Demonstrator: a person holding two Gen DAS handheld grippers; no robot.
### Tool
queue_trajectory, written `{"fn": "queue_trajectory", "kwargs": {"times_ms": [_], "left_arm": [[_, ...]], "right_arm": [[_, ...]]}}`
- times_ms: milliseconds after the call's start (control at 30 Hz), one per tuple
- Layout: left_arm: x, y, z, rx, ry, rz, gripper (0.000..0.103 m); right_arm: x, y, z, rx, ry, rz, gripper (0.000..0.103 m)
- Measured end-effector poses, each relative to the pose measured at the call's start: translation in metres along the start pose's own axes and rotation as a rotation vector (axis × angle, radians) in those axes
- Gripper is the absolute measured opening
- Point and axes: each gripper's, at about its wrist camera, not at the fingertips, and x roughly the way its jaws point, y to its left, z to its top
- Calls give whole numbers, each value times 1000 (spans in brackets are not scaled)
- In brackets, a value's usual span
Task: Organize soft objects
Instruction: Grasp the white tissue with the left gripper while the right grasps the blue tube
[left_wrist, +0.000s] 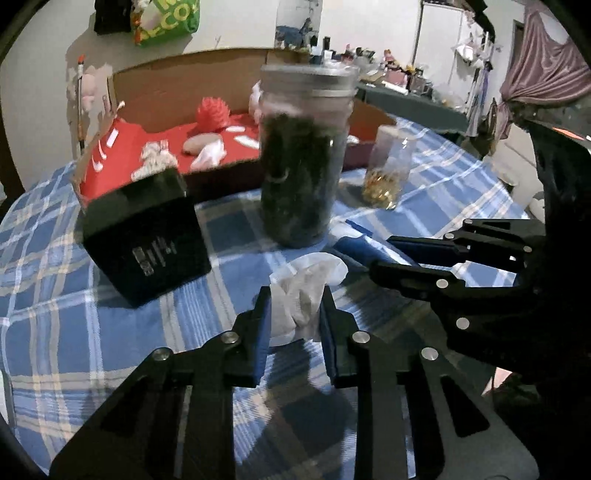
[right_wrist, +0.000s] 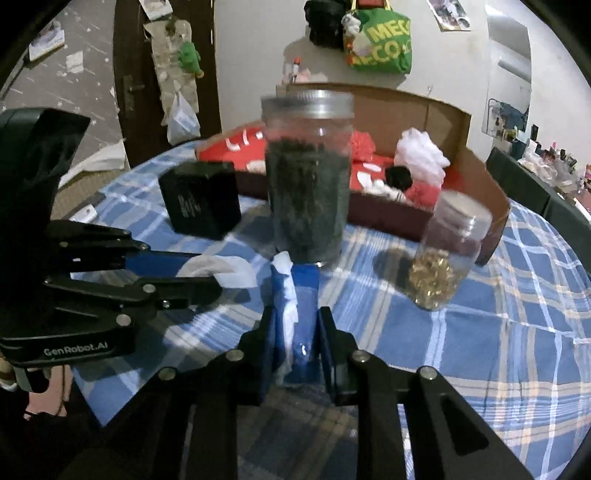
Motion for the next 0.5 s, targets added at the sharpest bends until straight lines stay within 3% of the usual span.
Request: {"fn": "queue_trajectory", "kwargs": {"times_ms": [500], "left_arm": [[-23,17,9,-20,-30,27,22]], "right_arm": [[-22,-17,3,35,-15,-50,24]]}}
